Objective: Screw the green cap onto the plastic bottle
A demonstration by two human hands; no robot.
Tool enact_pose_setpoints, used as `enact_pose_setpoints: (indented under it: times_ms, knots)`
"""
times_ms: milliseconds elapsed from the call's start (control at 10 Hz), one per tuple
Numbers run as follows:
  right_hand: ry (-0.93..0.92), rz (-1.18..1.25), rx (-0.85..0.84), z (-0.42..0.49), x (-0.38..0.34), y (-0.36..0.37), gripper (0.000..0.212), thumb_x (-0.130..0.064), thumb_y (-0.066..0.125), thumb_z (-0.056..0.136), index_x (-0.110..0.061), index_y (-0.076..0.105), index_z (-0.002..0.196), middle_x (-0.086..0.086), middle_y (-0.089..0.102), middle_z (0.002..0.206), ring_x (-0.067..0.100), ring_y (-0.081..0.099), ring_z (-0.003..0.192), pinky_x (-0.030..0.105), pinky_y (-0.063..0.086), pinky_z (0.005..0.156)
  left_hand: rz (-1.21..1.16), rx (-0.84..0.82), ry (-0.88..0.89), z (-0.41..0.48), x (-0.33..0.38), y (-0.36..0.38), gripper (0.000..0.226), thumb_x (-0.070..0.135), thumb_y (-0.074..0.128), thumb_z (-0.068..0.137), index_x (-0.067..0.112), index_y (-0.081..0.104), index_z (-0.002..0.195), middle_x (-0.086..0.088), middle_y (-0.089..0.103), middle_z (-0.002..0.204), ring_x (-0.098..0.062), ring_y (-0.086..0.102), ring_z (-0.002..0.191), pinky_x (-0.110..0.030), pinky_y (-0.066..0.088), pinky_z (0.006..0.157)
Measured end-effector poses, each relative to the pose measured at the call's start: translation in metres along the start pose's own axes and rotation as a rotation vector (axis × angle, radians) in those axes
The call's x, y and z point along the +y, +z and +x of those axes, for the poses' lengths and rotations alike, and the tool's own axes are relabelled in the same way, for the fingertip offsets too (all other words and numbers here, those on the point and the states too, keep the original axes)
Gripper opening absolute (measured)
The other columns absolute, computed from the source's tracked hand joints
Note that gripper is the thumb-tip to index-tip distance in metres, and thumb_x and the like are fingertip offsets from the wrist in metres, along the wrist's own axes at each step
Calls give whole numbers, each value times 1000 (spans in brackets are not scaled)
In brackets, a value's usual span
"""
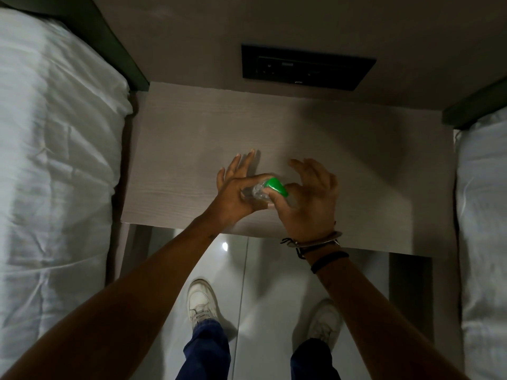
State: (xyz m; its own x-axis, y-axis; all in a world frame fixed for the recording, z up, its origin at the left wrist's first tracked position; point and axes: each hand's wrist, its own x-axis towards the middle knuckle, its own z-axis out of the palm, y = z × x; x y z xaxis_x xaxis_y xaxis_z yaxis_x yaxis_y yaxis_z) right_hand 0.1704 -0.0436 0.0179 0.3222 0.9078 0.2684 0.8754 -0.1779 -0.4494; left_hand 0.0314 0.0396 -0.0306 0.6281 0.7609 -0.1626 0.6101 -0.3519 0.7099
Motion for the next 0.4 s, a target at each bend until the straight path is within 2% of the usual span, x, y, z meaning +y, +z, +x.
enact_pose_setpoints:
  times_ms: [100, 200, 300, 400]
  knots:
    - [89, -104, 23, -5, -20, 3, 29, -32, 71, 76, -7, 69, 62, 10, 72, 105, 35, 60, 107, 48, 43, 84, -7, 18, 0, -1, -2, 1, 54, 32, 82, 65, 25, 64, 116, -8, 19, 156, -28, 1, 144, -53, -4, 112]
    - [213, -110, 17, -10, -36, 6, 33, -33, 64, 82, -6, 69, 64, 10, 72, 104, 35, 59, 108, 47, 40, 84, 21, 34, -17, 1, -8, 6, 51, 34, 82, 66, 30, 64, 114, -5, 20, 156, -25, 3, 144, -51, -3, 112]
    - [269, -148, -31, -8, -40, 5, 45, -45, 61, 82, -4, 69, 67, 13, 67, 116, 35, 54, 115, 51, 39, 90, 64, 31, -19, 4, -10, 9, 56, 38, 80, 68, 34, 60, 120, -2, 17, 157, -21, 2, 144, -49, -3, 112]
    - [344, -251, -136, -13, -39, -8, 64, -69, 53, 74, -8, 70, 75, 15, 61, 124, 35, 46, 122, 56, 35, 96, 100, -58, -37, -2, -17, 0, 84, 52, 76, 64, 49, 31, 135, -5, 6, 159, -23, -4, 144, -55, -1, 111]
